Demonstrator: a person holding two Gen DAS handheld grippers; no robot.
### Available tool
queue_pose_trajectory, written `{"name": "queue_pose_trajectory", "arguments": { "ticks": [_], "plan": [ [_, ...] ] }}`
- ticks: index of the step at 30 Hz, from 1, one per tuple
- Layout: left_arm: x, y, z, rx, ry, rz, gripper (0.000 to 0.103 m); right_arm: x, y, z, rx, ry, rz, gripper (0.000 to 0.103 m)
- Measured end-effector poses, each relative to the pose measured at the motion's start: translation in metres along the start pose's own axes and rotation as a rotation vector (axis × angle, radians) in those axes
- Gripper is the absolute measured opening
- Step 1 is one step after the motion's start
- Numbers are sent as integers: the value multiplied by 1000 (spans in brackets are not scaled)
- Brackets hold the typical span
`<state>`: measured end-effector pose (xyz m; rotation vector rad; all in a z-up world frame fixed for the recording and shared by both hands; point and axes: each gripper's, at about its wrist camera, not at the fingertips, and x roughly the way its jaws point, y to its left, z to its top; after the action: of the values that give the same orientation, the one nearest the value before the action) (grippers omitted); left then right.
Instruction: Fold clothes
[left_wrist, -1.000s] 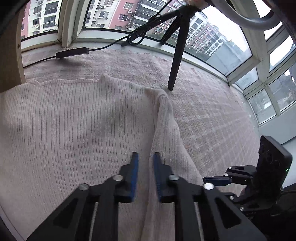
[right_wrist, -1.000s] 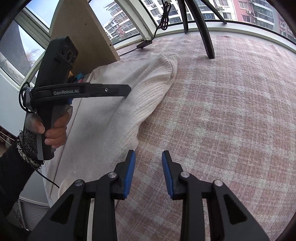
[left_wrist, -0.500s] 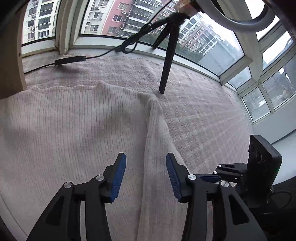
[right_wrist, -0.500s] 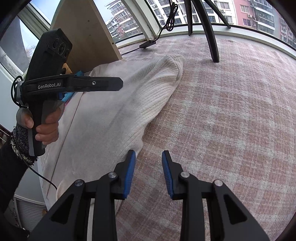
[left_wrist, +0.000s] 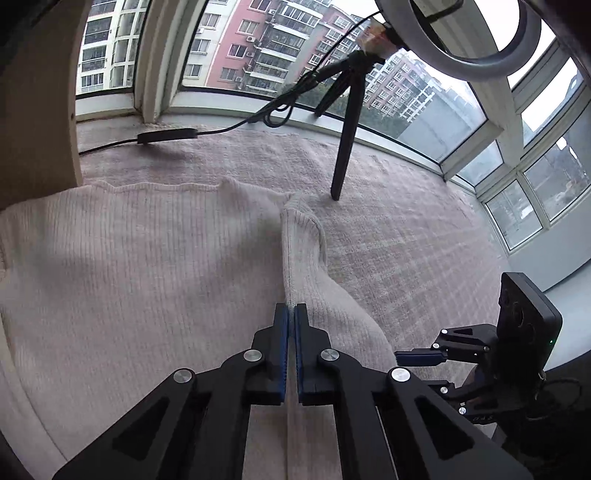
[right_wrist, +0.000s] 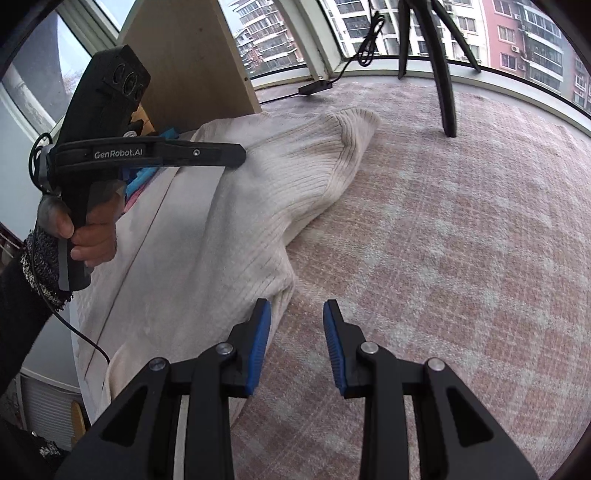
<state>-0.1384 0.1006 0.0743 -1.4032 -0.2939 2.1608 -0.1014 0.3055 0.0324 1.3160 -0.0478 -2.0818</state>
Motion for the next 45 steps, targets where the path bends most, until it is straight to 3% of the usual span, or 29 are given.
{"name": "queue_pose_trajectory", "arguments": {
  "ticks": [9,13,15,16,20,22,23,25,27,30,32,33,34,37,40,42,45],
  "plan": [
    [4,17,-4,-16,16,24,3,21,33,9,-172,7,-40,29],
    [6,17,-4,-10,22,29,3,14,40,7,-203,14,-6,30],
    [4,16,-3,-3,20,26,3,5,41,4,-216,-1,17,44],
    [4,16,-3,-3,18,21,3,3,43,4,-226,-9,12,46],
    [4,15,-1,-8,15,12,3,18,49,9,-272,-6,-104,46],
    [4,14,-1,-12,16,15,3,28,47,11,-243,12,-113,38],
    [4,14,-1,-20,23,22,3,31,42,12,-196,24,-105,12],
    [1,14,-2,-36,39,27,3,24,23,9,-52,15,-124,9],
    [-14,12,-9,-31,30,35,4,11,-9,-2,145,-8,-76,9],
    [-46,1,-39,-12,10,48,8,1,-42,-19,324,-11,42,9],
    [-63,-12,-71,13,33,77,12,-3,-34,-19,289,-4,9,19],
    [-69,-20,-89,27,53,90,13,-6,-25,-18,248,-6,-34,29],
    [-75,-28,-108,39,77,101,14,-9,-17,-17,204,-13,-76,33],
    [-94,-49,-164,57,127,133,15,-21,-2,-21,145,-13,-137,34],
    [-113,-61,-208,18,129,131,17,-42,-3,-28,179,-22,-158,34],
    [-117,-65,-231,-39,144,83,20,-63,-9,-35,228,-45,-142,34],
    [-117,-79,-263,-22,155,76,21,-99,-4,-49,301,-75,-69,34]
  ]
}}
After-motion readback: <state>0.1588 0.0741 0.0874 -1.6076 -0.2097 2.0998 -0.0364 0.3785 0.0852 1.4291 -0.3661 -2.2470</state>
